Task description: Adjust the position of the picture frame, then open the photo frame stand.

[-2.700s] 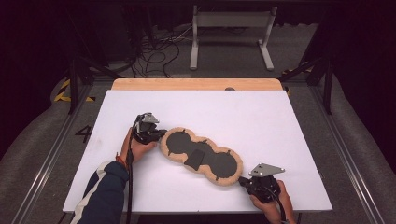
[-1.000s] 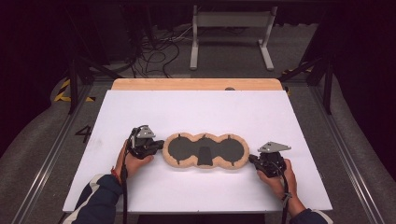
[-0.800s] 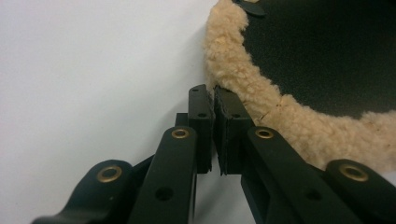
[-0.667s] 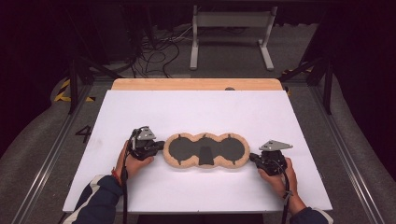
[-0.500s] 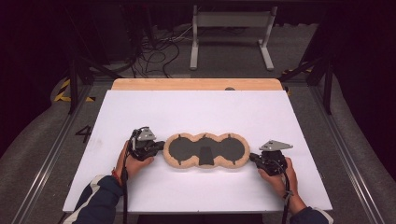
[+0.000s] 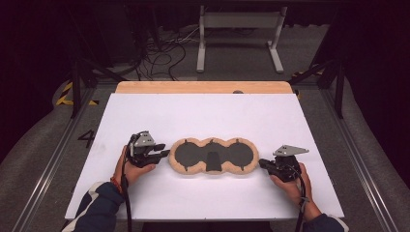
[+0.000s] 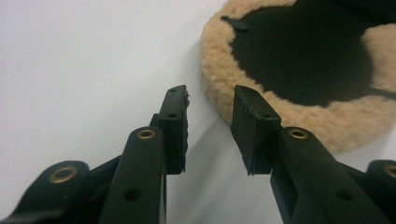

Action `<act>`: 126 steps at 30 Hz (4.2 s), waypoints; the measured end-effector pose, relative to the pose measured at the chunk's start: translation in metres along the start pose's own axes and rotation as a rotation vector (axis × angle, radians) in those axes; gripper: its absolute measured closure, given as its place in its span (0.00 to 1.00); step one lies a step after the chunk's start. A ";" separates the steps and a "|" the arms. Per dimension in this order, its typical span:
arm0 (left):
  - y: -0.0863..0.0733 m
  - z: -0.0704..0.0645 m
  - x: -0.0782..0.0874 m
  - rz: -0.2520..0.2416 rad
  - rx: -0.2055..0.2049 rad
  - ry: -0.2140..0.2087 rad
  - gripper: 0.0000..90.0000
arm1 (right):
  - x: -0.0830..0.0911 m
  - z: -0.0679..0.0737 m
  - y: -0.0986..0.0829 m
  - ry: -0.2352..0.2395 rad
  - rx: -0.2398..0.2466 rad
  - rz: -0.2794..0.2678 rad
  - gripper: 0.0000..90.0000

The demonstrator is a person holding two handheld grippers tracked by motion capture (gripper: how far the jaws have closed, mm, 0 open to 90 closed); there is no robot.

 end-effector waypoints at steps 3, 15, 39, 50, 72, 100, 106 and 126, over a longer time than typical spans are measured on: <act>-0.001 -0.004 0.009 -0.014 -0.006 0.009 0.66 | 0.005 0.004 0.004 -0.002 0.033 -0.010 0.96; -0.024 -0.020 0.038 -0.065 -0.057 0.034 0.47 | 0.022 0.018 0.011 0.058 0.052 -0.078 0.90; -0.062 -0.028 0.058 -0.030 0.015 0.054 0.20 | 0.007 0.065 0.026 0.233 0.080 -0.055 0.74; -0.063 -0.031 0.052 -0.002 0.005 0.044 0.19 | -0.019 0.094 0.043 0.341 0.080 -0.023 0.71; -0.062 -0.032 0.048 0.007 0.012 0.025 0.18 | -0.044 0.086 0.060 0.522 -0.305 -0.022 0.58; -0.013 -0.010 0.001 0.000 0.129 -0.082 0.17 | -0.064 0.074 0.069 0.599 -0.666 -0.065 0.68; -0.012 -0.010 -0.005 0.015 0.144 -0.115 0.16 | -0.068 0.073 0.070 0.623 -0.680 -0.059 0.68; -0.003 -0.007 -0.027 0.056 0.225 -0.235 0.12 | -0.068 0.078 0.070 0.580 -0.472 -0.112 0.75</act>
Point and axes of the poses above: each handheld gripper's, and its own axes: x roughly backward along the jaws, y roughly out of its top, z roughly to its left, the point moved 5 cm from there along -x, roughly forward along the jaws, and after that the axes turned 10 degrees about x, right-handed, at the moved point
